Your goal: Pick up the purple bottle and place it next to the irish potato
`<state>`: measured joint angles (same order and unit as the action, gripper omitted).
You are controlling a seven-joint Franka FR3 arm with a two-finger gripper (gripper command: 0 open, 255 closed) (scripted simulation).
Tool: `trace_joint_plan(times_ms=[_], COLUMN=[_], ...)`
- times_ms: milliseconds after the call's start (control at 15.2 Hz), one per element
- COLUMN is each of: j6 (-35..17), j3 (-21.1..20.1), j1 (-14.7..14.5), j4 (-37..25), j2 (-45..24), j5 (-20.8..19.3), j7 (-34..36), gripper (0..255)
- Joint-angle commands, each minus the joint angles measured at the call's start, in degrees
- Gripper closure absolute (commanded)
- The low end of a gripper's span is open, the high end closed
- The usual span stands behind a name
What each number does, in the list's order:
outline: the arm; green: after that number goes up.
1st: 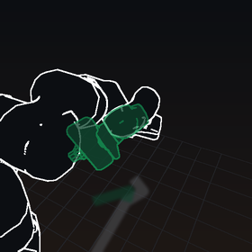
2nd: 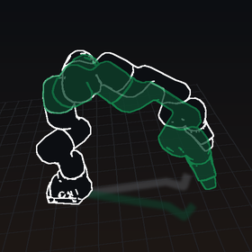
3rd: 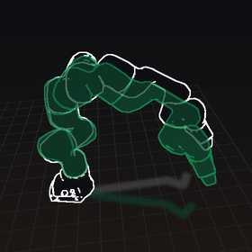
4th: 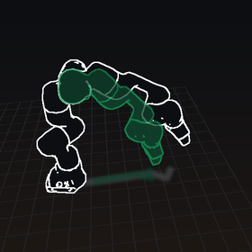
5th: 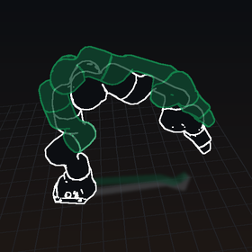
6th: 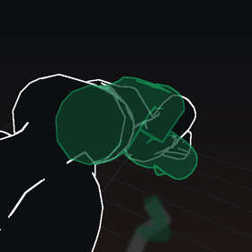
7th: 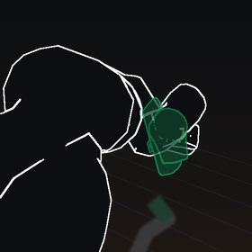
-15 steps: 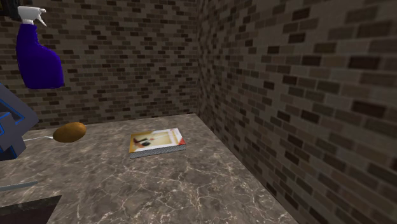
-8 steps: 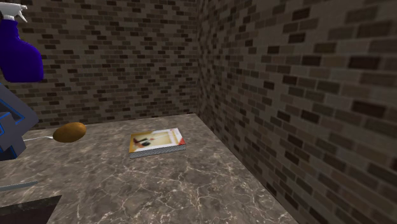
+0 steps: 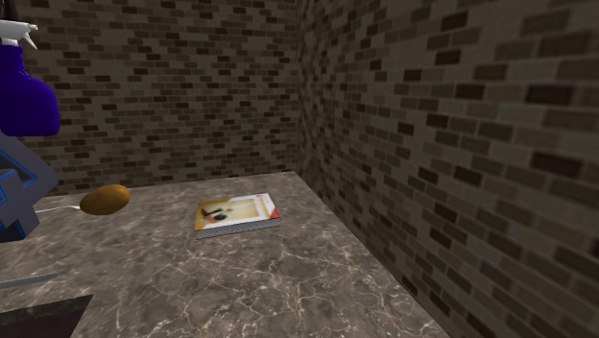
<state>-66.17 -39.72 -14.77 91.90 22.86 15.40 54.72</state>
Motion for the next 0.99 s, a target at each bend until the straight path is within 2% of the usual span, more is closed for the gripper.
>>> trace_joint_plan(times_ms=[0, 924], j6=[-1.6, -11.7], j3=[0.2, 0.5], j1=[-0.3, -1.9], j4=[2.5, 17.6], j2=[1.1, 6.5], j5=[0.5, 2.7], j7=[-0.4, -3.1], gripper=[255, 255])
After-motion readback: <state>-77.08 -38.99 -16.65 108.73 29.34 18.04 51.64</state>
